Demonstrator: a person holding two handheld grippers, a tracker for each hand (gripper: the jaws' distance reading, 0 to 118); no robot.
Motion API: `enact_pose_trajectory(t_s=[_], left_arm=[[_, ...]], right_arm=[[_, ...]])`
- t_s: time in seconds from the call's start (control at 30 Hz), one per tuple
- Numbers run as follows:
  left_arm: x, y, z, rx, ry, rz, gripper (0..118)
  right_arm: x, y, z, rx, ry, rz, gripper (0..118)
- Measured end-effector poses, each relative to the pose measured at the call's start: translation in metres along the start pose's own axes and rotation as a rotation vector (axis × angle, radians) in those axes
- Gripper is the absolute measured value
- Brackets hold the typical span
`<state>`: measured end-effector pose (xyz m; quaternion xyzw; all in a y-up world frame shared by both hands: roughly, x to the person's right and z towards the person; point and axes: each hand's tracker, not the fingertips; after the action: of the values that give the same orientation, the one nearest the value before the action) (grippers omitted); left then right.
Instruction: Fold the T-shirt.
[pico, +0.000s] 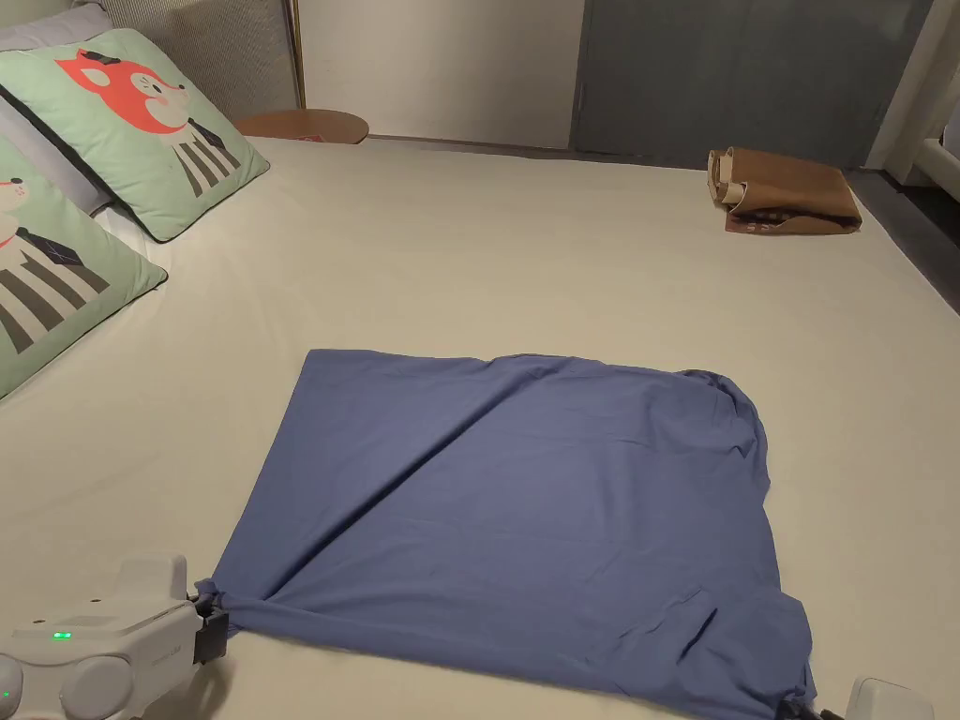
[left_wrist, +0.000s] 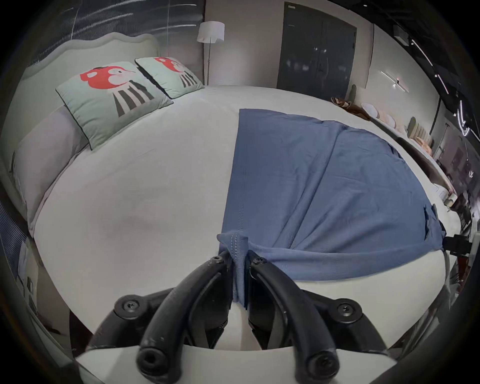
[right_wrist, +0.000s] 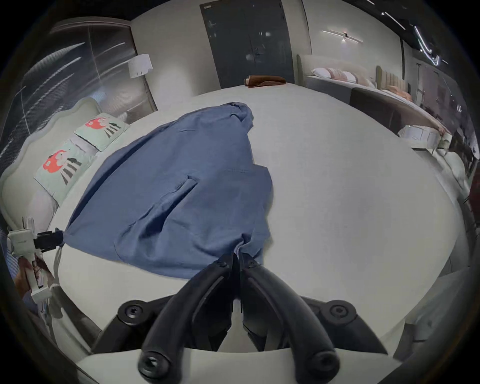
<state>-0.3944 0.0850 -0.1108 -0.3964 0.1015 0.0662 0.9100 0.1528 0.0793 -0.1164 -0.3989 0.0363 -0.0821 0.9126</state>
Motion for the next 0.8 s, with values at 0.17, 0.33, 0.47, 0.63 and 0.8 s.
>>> enact_pose_trajectory(t_s=[0.17,0.33,0.47,0.63,0.8], left_arm=[[0.022,0.025,0.026,0.063,-0.008,0.003,109],[0.047,0.067,0.059,0.264,-0.078,0.010,108],[0.074,0.094,0.091,0.468,-0.074,-0.033,108],[0.101,0.114,0.118,0.645,-0.050,-0.043,105],[0.117,0.114,0.127,0.746,-0.074,-0.074,37]], right_arm=[[-0.023,0.035,0.021,0.122,-0.046,0.093,114],[-0.052,0.087,0.046,0.345,-0.030,0.100,114],[-0.074,0.117,0.070,0.514,-0.013,0.125,114],[-0.094,0.132,0.088,0.673,-0.048,0.153,103],[-0.106,0.135,0.098,0.729,-0.077,0.192,9]])
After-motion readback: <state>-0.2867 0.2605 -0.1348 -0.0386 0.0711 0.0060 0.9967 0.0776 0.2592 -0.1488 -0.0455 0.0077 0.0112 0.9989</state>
